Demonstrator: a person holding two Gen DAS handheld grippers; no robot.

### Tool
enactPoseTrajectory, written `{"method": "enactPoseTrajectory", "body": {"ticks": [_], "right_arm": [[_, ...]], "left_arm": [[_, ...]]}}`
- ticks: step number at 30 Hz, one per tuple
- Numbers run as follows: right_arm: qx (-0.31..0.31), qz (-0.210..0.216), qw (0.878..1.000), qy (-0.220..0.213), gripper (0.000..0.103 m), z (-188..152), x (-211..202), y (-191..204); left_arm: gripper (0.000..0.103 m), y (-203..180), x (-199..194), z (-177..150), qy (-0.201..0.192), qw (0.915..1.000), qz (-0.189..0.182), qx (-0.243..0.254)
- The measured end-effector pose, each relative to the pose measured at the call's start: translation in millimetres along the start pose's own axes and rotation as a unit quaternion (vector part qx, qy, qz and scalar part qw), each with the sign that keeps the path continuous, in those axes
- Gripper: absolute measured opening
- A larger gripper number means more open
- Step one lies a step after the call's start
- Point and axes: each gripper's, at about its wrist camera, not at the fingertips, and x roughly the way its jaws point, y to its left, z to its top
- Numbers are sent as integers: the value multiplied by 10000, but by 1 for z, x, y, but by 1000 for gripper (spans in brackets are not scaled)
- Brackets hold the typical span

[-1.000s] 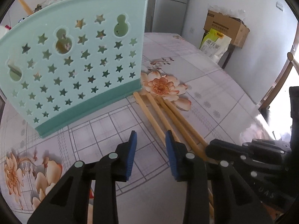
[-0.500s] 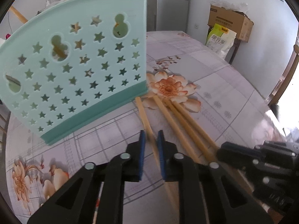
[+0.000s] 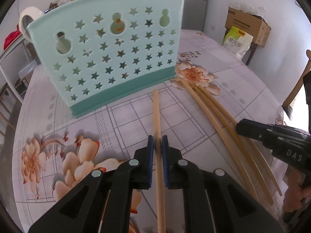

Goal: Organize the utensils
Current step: 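Close the left tool on one chopstick while the right tool closes on another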

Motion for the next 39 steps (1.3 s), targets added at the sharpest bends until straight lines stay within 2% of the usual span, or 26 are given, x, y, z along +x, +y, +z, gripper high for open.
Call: {"method": "enactPoseTrajectory", "body": {"ticks": [25,39], "right_arm": [[37,-34,10000,13,4,-1,0,2],[-15,-90,10000,-11,4,-3,-1,3]], "left_arm": [[8,2,2,7,192,9998,-93,29],[8,3,15,25,244,9995,-109,140]]}}
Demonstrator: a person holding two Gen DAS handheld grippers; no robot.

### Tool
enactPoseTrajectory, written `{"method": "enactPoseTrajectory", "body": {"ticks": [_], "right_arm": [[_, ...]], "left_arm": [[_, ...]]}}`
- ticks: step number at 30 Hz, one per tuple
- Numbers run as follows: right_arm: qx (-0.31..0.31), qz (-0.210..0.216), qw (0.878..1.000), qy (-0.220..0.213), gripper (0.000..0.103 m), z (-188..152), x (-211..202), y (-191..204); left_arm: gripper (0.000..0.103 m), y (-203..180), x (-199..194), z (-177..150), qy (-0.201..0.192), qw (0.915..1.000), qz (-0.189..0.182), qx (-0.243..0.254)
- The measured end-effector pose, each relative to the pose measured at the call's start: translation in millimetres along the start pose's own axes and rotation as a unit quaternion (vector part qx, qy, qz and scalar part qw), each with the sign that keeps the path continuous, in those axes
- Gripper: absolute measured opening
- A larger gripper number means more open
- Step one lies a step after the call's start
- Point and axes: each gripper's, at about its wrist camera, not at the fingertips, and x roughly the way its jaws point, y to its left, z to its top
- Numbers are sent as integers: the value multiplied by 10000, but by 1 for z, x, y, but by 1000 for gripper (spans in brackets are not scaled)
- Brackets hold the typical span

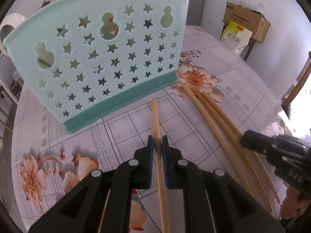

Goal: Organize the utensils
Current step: 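Close the left tool on one chopstick while the right tool closes on another, then lift the chopstick with the left tool and drop it into the green holder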

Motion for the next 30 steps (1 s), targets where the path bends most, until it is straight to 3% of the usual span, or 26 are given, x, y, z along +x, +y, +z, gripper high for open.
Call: {"method": "enactPoseTrajectory", "body": {"ticks": [11,18,25,30], "right_arm": [[-71,-109,9999,101,4,3,-1,1],[52,-15,9999,92,4,3,-2,-4],[232,152,9996,96,4,3,-4,-11],[246,108,9996,80,4,4,-6,-11]], "left_arm": [[7,0,5,7,-85,9999,58,-51],[6,7,-10,3,-264,9994,-100,-187],[6,20,-55,1,-763,9944,-541,-484],[6,38,-90,-1,-1164,9853,-950,-815]]}}
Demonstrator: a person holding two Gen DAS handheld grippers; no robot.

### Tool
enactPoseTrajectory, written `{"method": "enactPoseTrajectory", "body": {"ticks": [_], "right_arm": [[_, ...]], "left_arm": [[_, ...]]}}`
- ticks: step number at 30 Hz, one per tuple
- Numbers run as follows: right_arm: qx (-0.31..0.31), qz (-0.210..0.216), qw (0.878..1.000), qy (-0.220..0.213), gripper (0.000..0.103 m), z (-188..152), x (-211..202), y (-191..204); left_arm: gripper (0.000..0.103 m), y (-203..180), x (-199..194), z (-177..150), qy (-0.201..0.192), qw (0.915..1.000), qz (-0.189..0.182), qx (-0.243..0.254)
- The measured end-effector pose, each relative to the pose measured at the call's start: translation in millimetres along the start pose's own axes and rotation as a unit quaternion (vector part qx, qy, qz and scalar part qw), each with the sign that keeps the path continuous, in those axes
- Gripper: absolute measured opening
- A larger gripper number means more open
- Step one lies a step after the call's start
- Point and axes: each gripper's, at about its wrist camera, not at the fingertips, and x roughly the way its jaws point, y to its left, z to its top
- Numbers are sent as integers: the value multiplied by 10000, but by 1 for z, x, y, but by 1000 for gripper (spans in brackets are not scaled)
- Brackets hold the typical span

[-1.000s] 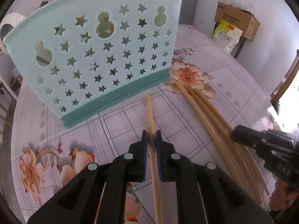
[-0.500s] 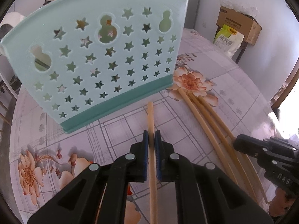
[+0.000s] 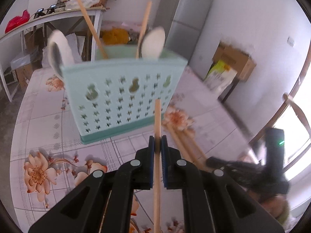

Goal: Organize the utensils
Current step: 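Lift the chopstick with the left tool and drop it into the green holder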

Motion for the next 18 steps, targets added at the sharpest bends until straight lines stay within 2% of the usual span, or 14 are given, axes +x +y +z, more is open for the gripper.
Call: {"method": "enactPoseTrajectory", "body": {"ticks": [6,9,18], "right_arm": [[47,-28,10000,5,4,-1,1,1],[31,-51,10000,19,4,-1,1,2],[11,-65,10000,45,4,0,6,8]], "left_arm": [[6,9,-45,18,-600,9975,-349,-150],[6,9,-66,33,-1008,9940,-405,-99],[6,8,-112,98,-2164,9758,-318,-20]]}}
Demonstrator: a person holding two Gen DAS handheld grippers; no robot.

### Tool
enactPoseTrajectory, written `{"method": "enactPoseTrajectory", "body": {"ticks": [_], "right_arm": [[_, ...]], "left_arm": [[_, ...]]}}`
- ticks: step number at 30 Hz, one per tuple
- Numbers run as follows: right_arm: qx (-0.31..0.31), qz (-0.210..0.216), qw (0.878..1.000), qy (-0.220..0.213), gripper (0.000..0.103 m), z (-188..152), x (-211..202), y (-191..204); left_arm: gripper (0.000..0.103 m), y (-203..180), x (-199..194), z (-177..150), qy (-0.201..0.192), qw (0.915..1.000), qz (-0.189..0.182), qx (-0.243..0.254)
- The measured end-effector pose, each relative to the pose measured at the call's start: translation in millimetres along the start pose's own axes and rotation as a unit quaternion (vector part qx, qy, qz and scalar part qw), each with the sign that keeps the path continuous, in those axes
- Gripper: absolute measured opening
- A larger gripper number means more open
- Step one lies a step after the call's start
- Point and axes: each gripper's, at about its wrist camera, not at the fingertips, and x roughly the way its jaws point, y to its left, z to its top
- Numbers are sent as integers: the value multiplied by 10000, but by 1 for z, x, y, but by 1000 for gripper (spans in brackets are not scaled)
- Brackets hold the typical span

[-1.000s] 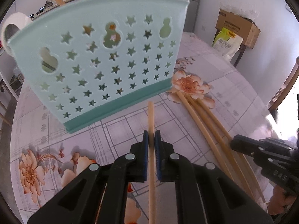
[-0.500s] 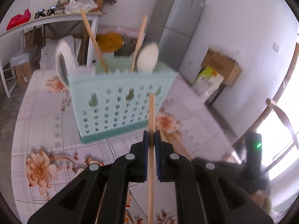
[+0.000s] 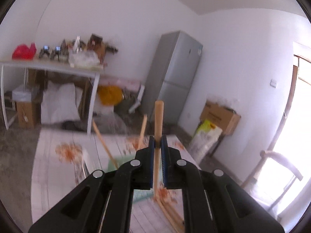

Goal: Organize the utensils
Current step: 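Lift the chopstick with the left tool and drop it into the green holder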

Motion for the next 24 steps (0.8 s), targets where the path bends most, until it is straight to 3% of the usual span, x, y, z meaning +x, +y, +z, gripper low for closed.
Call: {"method": "enactPoseTrajectory", "body": {"ticks": [5,11,17,24], "right_arm": [[-1,4,10000,7,4,1,1,0],[2,21,10000,9,4,1,1,0],[3,56,10000,19,4,2,1,-2],[4,60,10000,23,4,2,1,-3]], "left_arm": [[6,-1,0,37,-413,9989,163,176],[6,6,6,57,-691,9957,517,333],[6,10,25,46,-766,9910,938,574],[6,18,53,14,-509,9915,1008,640]]}}
